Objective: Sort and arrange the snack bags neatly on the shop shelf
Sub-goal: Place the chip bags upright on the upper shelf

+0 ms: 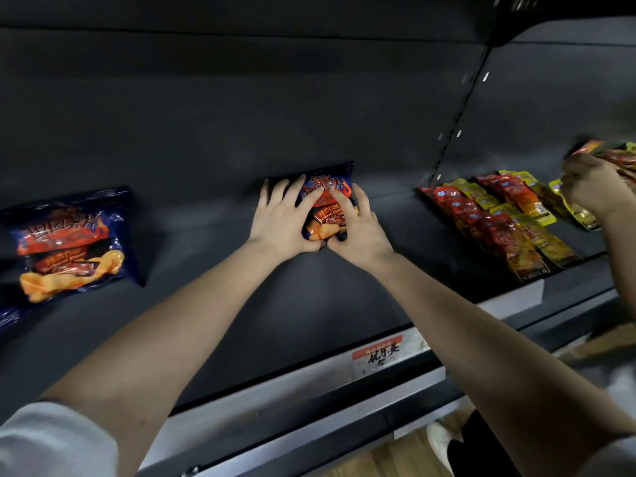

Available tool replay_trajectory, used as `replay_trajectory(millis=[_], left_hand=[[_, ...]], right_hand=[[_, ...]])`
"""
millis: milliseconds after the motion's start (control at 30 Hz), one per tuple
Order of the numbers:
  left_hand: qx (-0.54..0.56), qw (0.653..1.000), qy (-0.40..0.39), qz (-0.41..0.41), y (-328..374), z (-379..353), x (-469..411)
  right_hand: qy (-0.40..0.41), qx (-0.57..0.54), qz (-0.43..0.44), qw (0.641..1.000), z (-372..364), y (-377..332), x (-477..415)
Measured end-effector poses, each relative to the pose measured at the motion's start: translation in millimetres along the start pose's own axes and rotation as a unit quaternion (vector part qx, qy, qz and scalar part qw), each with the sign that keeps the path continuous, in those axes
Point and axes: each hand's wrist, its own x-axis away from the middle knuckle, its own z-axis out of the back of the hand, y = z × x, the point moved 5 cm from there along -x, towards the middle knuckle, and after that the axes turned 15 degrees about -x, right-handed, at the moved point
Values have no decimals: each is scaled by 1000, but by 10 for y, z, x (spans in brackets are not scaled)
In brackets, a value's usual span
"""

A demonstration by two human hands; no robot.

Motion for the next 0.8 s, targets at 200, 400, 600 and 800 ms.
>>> replay_trajectory(millis=[200,400,600,800], left_hand=[[1,1000,-9,9,-24,-19,-1],[-6,1000,-7,8,-69,-12,-6],[-5,1000,-18,16,-49,-19,1],[8,999,-25,30,-82,-17,63]], right_hand=[[-1,-5,8,1000,19,13,-20],[-1,-4,7,1000,3,-13,-23],[-3,-1,14,1000,-1,5,-16],[3,-7,30,1000,36,47,5]])
